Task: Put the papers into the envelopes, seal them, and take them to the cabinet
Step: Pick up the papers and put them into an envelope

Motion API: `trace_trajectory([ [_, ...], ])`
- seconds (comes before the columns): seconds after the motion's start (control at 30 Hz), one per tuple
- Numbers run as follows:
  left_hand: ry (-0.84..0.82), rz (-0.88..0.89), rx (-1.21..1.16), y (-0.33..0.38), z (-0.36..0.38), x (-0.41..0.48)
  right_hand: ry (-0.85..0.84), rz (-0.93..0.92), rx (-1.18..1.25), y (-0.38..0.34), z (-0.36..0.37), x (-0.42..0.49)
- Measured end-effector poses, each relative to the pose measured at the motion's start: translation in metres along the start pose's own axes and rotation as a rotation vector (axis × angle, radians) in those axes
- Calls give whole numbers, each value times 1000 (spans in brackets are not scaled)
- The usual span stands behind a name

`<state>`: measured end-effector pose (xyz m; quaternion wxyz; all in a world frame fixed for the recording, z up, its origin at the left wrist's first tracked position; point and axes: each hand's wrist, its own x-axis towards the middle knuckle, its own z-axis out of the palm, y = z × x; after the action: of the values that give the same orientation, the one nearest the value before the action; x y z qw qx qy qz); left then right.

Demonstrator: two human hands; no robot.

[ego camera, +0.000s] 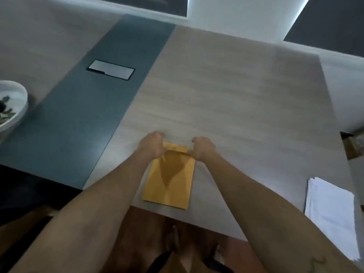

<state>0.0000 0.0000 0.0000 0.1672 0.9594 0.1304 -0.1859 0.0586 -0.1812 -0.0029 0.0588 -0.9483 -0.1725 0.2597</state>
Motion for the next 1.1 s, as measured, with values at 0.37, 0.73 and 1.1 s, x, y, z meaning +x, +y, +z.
trace_trajectory([
  [0.37, -12, 138, 267, -18, 23, 36, 78, 71, 34, 6, 31, 17],
  [0.73, 90, 141, 186, -1, 26, 54, 168, 95, 122, 32, 22, 28],
  [1.1, -34, 321, -102, 103, 48, 51, 312, 275, 331, 140, 6, -22],
])
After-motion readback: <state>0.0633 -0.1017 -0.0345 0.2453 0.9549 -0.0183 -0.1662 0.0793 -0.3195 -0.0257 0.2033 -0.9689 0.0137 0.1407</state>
